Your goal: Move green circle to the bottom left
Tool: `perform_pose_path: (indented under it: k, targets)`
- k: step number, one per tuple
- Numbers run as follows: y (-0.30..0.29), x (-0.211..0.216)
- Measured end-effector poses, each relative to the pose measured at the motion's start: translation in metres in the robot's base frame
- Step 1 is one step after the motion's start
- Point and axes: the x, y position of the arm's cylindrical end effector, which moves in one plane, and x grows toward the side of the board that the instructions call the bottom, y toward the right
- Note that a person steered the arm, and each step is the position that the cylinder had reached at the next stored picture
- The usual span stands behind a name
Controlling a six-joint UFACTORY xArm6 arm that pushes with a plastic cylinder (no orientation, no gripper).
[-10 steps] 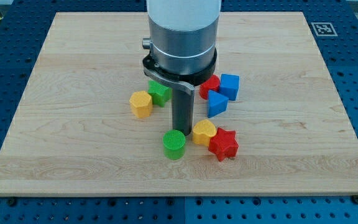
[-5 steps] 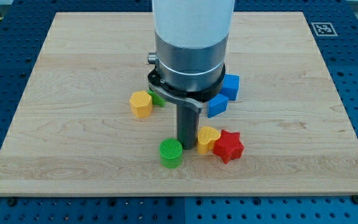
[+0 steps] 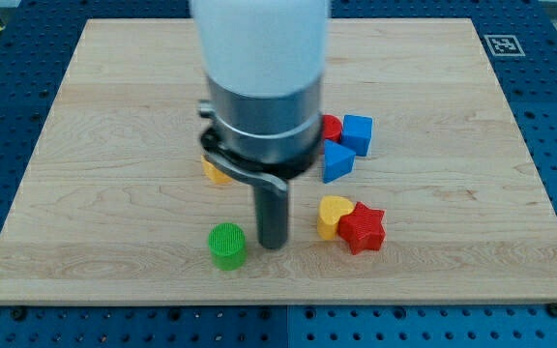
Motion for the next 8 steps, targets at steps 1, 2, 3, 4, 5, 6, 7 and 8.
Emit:
perform_pose_path:
  k: [1, 2, 3, 4, 5, 6, 7, 8]
  targets:
    - [0.011, 0.014]
    - [-0.004, 0.015]
    - [-0.035, 0.016]
    - [-0.06, 0.017]
    - [-0.062, 0.017]
    - [-0.07, 0.017]
    - [-0.088, 0.014]
    - [-0.083, 0.013]
